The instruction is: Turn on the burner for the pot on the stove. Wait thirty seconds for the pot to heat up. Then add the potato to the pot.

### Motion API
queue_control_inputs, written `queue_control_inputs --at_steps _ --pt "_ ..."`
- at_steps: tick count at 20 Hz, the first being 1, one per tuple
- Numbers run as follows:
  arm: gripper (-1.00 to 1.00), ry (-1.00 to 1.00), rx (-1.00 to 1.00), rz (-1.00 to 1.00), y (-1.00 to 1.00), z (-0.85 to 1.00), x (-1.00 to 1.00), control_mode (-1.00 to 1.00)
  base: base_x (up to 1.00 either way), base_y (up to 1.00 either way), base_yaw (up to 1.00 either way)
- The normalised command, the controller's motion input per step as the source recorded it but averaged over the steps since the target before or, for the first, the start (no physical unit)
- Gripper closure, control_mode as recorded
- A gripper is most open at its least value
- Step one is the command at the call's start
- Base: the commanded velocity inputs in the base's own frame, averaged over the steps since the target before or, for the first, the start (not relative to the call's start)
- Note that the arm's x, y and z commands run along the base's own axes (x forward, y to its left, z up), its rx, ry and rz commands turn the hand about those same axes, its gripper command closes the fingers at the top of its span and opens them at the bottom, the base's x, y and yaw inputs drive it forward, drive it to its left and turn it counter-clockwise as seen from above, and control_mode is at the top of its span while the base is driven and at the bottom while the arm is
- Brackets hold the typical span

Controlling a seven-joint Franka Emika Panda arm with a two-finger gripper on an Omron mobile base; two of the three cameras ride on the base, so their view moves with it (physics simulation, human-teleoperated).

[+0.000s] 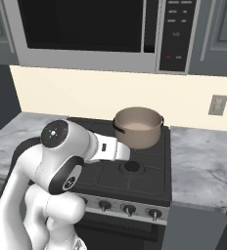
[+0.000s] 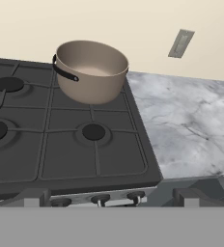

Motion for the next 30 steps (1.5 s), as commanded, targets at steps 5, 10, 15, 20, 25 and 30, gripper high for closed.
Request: queue_control_inputs --at_steps 5,10,15,20,25,30 --pt "-1.00 0.00 0.00 0.00 0.00 0.00 0.00 -1.00 0.00 0.00 0.00" --pt "-1.00 0.00 0.00 0.00 0.00 0.00 0.00 -1.00 0.00 0.00 0.00" --pt "-1.00 0.00 0.00 0.00 0.00 0.00 0.00 -1.00 0.00 0.00 0.00" --pt "-1.00 0.00 0.00 0.00 0.00 0.00 0.00 -1.00 0.00 0.00 0.00" --pt "-1.00 0.00 0.00 0.00 0.00 0.00 0.00 -1.00 0.00 0.00 0.00" --pt "-1.00 0.00 0.00 0.00 0.00 0.00 0.00 -1.00 0.00 0.00 0.00"
